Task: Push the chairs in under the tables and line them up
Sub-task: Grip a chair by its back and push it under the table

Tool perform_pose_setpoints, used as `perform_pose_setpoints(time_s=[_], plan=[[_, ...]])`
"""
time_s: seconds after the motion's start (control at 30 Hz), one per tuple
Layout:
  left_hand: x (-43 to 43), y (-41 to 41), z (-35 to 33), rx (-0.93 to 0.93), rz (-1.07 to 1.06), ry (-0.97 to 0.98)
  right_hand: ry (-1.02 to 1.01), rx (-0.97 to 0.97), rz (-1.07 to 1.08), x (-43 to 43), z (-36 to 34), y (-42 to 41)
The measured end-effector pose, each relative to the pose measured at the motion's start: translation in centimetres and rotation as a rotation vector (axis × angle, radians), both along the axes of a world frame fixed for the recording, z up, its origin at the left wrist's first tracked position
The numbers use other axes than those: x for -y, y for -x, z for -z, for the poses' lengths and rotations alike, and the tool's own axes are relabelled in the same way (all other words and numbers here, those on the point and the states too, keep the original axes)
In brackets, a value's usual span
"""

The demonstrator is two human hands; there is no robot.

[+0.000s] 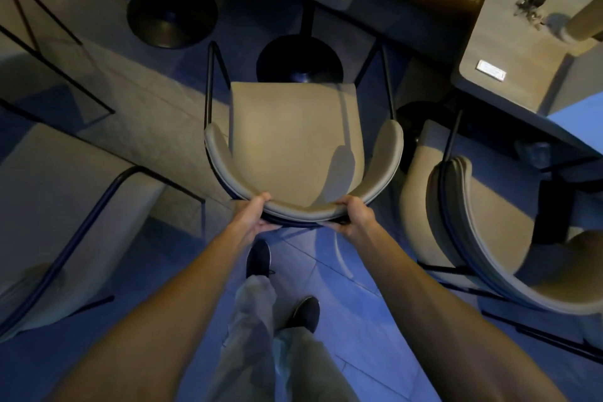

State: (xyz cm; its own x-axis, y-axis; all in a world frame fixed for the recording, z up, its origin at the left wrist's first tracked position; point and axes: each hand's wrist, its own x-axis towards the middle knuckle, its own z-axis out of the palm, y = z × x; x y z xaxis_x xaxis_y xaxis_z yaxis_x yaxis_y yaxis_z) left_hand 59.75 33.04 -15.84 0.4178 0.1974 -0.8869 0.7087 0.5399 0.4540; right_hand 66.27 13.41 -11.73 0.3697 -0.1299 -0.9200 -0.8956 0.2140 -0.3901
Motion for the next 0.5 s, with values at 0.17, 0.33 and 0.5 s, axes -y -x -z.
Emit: perform_pose_setpoints(time_s=[0.17,0.33,0.5], plan=[[-3.4,-5.5,-0.7,-0.017,0.014,0.012,0.002,-0.004,0.006,-3.3,-0.6,-4.6],[-6.9,-10.5,0.6,-0.014,-0.002,-0.004,-0.016,-0.002,0.066,-5.8,0.2,-8.4],[-8.7,-14.5,-0.7,-0.009,0.038,-0.028,-0.002,-0.015,0.089,-7.4,1.3,-11.9]])
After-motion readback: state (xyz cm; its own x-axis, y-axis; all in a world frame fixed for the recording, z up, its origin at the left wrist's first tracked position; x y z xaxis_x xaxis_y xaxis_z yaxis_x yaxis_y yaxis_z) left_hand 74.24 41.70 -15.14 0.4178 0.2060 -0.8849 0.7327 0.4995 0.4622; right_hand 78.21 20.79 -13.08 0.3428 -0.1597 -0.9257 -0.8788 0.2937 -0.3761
